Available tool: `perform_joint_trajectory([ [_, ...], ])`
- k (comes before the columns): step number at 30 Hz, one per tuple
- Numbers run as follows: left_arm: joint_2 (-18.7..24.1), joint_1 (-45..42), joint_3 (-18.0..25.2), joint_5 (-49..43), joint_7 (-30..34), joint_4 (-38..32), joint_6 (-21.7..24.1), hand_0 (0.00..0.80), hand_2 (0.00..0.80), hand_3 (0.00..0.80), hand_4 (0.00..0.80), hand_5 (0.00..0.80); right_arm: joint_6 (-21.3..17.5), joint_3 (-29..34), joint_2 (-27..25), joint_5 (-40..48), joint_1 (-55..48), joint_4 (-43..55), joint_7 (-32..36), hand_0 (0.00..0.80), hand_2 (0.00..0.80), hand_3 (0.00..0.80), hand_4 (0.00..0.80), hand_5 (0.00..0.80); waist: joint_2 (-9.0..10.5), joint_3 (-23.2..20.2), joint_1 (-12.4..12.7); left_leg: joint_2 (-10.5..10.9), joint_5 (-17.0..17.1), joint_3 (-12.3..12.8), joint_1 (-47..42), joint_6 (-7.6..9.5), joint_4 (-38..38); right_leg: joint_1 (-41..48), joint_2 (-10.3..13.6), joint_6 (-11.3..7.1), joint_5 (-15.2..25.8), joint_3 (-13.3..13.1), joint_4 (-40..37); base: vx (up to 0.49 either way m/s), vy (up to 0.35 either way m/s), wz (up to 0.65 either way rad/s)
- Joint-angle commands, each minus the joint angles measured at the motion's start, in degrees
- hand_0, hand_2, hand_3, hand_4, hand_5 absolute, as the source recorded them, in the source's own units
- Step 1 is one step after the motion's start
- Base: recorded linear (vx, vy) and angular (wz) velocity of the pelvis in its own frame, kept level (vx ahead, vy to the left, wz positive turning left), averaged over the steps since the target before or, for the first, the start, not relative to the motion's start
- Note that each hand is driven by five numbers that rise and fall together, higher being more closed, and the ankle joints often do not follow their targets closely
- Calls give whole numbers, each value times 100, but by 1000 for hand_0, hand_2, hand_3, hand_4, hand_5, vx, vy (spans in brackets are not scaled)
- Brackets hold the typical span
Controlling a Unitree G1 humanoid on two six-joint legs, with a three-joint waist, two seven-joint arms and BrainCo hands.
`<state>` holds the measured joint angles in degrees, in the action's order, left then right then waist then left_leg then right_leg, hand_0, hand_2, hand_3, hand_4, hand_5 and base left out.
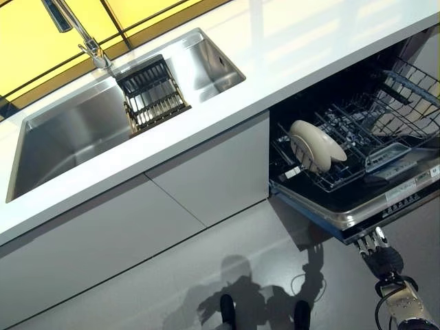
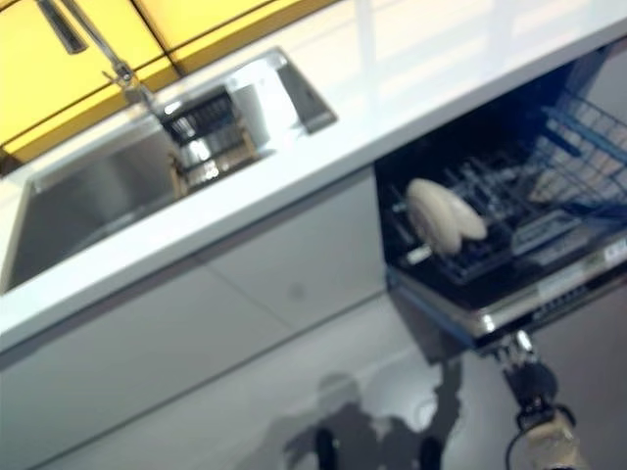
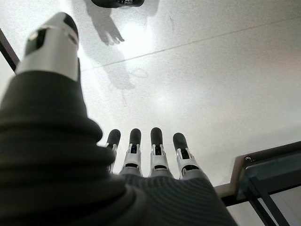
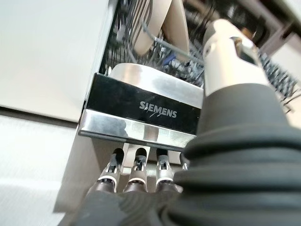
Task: Take plates into dishwasher
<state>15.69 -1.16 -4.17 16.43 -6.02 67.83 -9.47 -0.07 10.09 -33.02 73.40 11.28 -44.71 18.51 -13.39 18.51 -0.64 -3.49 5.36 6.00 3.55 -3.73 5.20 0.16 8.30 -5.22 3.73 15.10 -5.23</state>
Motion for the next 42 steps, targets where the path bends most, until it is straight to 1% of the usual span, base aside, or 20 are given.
perform_joint_trajectory([
  [1, 251, 113, -660, -338, -32, 190, -24, 0, 0, 0, 0, 0, -309, -724, 52, -6, 2708, 889, 982, 0, 0, 0, 0, 0, 419, -887, 711, 153, -154, -203, -117, -239, -176, 67, 307, -53, -285, 231, 293, 115, 1, 3],
  [6, 301, 20, -614, -416, 11, 275, -23, 0, 0, 0, 0, 0, -299, -743, 42, -71, 2751, 920, 797, 0, 0, 0, 0, 0, 597, -1071, 845, 118, -157, -274, -251, -245, -128, 308, 260, -59, -277, 343, 201, 127, -14, 15],
  [8, 327, -16, -575, -467, -5, 346, -29, 0, 0, 0, 0, 0, -265, -758, 51, -96, 2698, 905, 742, 0, 0, 0, 0, 0, 720, -1162, 902, 83, -162, -293, -297, -250, -113, 408, 227, -57, -272, 400, 153, 128, -29, 16],
  [12, 388, -73, -520, -598, 17, 424, -16, 0, 0, 0, 0, 0, -219, -732, 55, -151, 2570, 904, 747, 0, 0, 0, 0, 0, 841, -1241, 963, 40, -157, -301, -338, -258, -96, 518, 190, -50, -273, 475, 113, 108, -6, 24],
  [14, 444, -121, -450, -710, 80, 522, 65, 0, 0, 0, 0, 0, -174, -689, 35, -266, 2382, 939, 612, 0, 0, 0, 0, 0, 980, -1311, 1004, 7, -162, -308, -378, -259, -75, 601, 154, -62, -279, 537, 100, 122, 22, 24],
  [17, 466, -145, -408, -730, 147, 567, 122, 0, 0, 0, 0, 0, -68, -635, 8, -521, 2207, 939, 463, 0, 0, 0, 0, 0, 1047, -1347, 1006, -5, -170, -308, -410, -255, -66, 644, 141, -70, -286, 560, 93, 64, 60, 24],
  [20, 479, -162, -345, -687, 212, 570, 144, 0, 0, 0, 0, 0, 200, -631, -102, -1206, 1928, 783, 262, 0, 0, 0, 0, 0, 1151, -1389, 994, -20, -169, -306, -457, -238, -56, 702, 118, -76, -288, 556, 95, 72, 94, 19],
  [21, 497, -146, -323, -652, 263, 567, 136, 0, 0, 0, 0, 0, 386, -651, -181, -1600, 1787, 662, 176, 0, 0, 0, 0, 0, 1204, -1408, 983, -23, -170, -300, -474, -232, -55, 720, 107, -82, -284, 550, 99, 64, 112, 7],
  [22, 500, -139, -308, -664, 266, 566, 121, 0, 0, 0, 0, 0, 420, -650, -208, -1700, 1739, 604, 181, 0, 0, 0, 0, 0, 1220, -1416, 981, -24, -173, -296, -483, -228, -54, 728, 105, -83, -286, 548, 100, 55, 101, 2],
  [24, 500, -99, -270, -664, 285, 567, 62, 0, 0, 0, 0, 0, 705, -704, -326, -2337, 1534, 291, 177, 0, 0, 0, 0, 0, 1289, -1446, 966, -31, -173, -283, -512, -209, -47, 752, 93, -95, -279, 532, 106, 63, 98, 1],
  [26, 520, -64, -222, -618, 315, 552, 31, 0, 0, 0, 0, 0, 896, -841, -442, -3116, 1267, 37, 224, 0, 0, 0, 0, 0, 1362, -1472, 937, -28, -161, -272, -547, -184, -24, 767, 77, -111, -265, 511, 120, 64, 136, 0],
  [28, 543, -43, -195, -602, 363, 547, 18, 0, 0, 0, 0, 0, 1011, -926, -472, -3535, 1111, -93, 232, 0, 0, 0, 0, 0, 1407, -1488, 919, -23, -160, -261, -565, -169, -20, 771, 69, -122, -266, 488, 146, 46, 132, -1],
  [29, 541, 8, -171, -576, 407, 535, -29, 0, 0, 0, 0, 0, 1127, -1018, -441, -3920, 919, -238, 275, 0, 0, 0, 0, 0, 1441, -1497, 903, -13, -151, -261, -567, -150, -20, 769, 67, -136, -256, 471, 173, 49, 158, -2],
  [32, 513, 59, -132, -539, 468, 476, -126, 0, 0, 0, 0, 0, 1170, -1137, -257, -4539, 457, -513, 474, 0, 0, 0, 0, 0, 1489, -1519, 883, 10, -146, -253, -592, -102, -20, 753, 80, -173, -250, 435, 255, 38, 133, 0],
  [34, 474, 94, -143, -551, 507, 433, -199, 0, 0, 0, 0, 0, 988, -1263, 15, -4934, 152, -722, 519, 0, 0, 0, 0, 0, 1513, -1526, 880, 36, -147, -259, -603, -53, -20, 719, 99, -195, -254, 396, 341, 26, 147, 0],
  [36, 460, 111, -132, -559, 520, 456, -194, 0, 0, 0, 0, 0, 898, -1324, 121, -4922, 65, -827, 523, 0, 0, 0, 0, 0, 1520, -1534, 885, 47, -145, -270, -601, -39, -20, 707, 108, -204, -256, 390, 376, 10, 80, -2],
  [38, 426, 202, -87, -503, 601, 495, -203, 0, 0, 0, 0, 0, 743, -1487, 572, -5274, -165, -1119, 515, 0, 0, 0, 0, 0, 1537, -1546, 882, 88, -163, -295, -612, 22, -20, 691, 135, -234, -273, 354, 455, 10, 89, -2],
  [39, 413, 218, -84, -501, 618, 501, -208, 0, 0, 0, 0, 0, 708, -1532, 657, -5297, -201, -1170, 500, 0, 0, 0, 0, 0, 1537, -1548, 884, 94, -164, -299, -613, 31, -20, 689, 143, -241, -275, 352, 472, 10, 88, 0],
  [41, 368, 281, -86, -431, 838, 539, -257, 0, 0, 0, 0, 0, 680, -1662, 1105, -5250, -340, -1444, 431, 0, 0, 0, 0, 0, 1539, -1560, 898, 129, -181, -328, -622, 79, -20, 673, 183, -285, -287, 340, 579, 8, 79, 1],
  [42, 357, 284, -85, -420, 882, 558, -262, 0, 0, 0, 0, 0, 620, -1679, 1169, -5277, -359, -1517, 408, 0, 0, 0, 0, 0, 1540, -1562, 901, 136, -185, -330, -624, 90, -20, 672, 192, -294, -282, 338, 593, 8, 70, 1],
])
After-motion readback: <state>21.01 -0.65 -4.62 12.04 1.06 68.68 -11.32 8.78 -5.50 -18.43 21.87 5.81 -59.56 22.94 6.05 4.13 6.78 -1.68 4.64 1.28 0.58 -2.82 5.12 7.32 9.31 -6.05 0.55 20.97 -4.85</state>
